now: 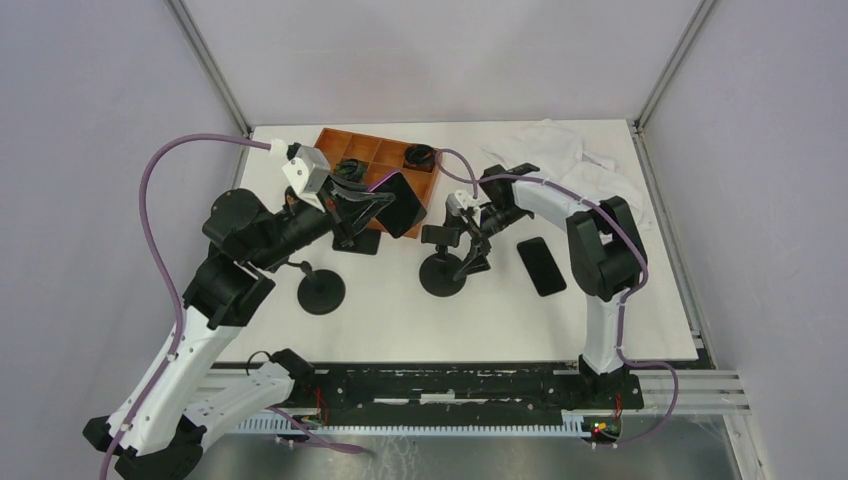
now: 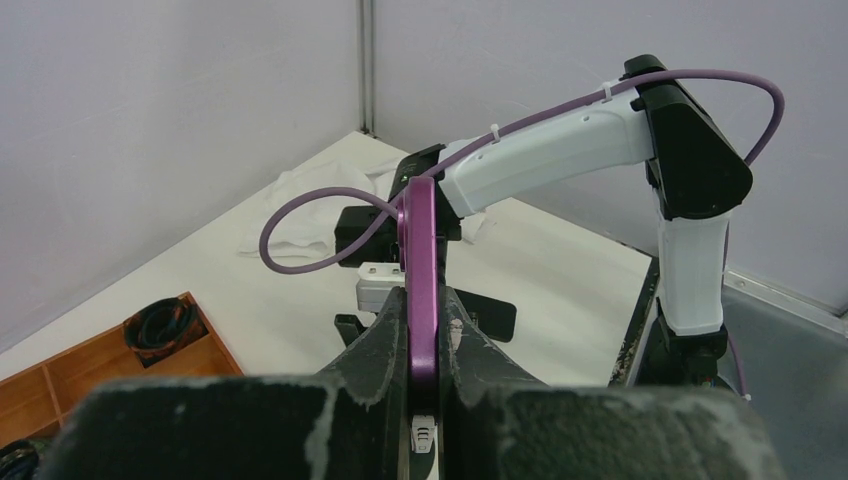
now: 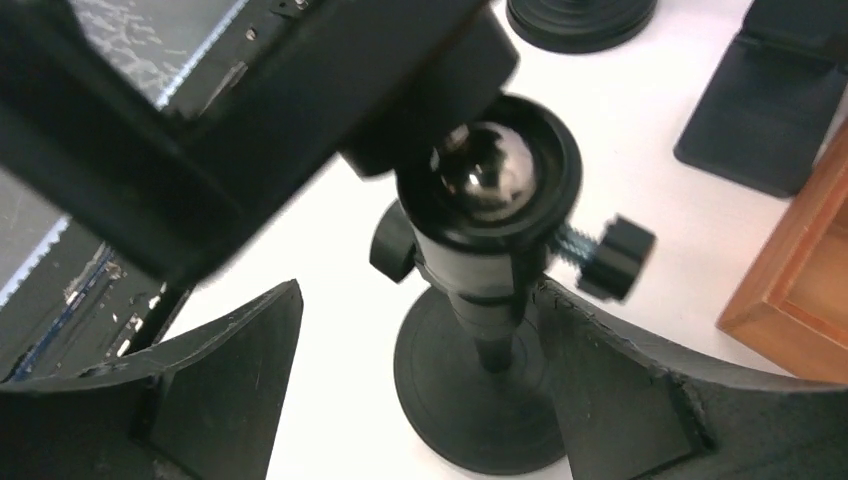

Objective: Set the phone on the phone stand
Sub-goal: Move the phone stand to the center of the board, then adjust the phone stand at the center of the board.

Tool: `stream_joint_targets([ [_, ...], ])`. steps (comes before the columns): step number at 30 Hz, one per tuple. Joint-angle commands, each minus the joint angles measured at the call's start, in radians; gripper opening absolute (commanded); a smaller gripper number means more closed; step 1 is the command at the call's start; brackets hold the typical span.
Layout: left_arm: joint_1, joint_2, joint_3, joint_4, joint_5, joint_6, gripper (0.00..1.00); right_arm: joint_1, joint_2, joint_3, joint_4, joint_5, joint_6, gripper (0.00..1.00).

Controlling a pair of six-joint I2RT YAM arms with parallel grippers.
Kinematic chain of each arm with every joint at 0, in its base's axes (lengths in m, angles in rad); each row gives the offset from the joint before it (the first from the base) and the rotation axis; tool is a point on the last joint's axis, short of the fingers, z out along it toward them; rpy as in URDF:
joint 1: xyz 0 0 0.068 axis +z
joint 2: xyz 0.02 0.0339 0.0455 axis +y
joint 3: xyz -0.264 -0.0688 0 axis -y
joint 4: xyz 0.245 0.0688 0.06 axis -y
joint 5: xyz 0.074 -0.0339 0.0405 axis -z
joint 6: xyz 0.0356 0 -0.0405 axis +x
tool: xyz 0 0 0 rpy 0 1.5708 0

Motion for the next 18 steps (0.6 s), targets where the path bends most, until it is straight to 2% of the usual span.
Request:
stream_joint_targets([
  [1, 0.006, -0.009, 0.012, 0.077, 0.02, -0.036, 0.02, -0.018, -0.088, -0.027, 0.175, 0.096, 0.184, 0.93],
  [4, 0.007, -0.015, 0.015, 0.071, 0.014, -0.033, 0.02, -0.027, -0.184, -0.148, 0.412, 0.18, 0.398, 0.97],
  [6, 0.006, -0.021, 0.019, 0.063, 0.007, -0.024, 0.02, -0.036, -0.233, -0.196, 0.481, 0.216, 0.443, 0.98],
  [18, 0.006, -0.044, 0.036, 0.015, -0.026, 0.04, 0.02, -0.118, -0.557, -0.409, 0.568, 0.452, 0.503, 0.98],
])
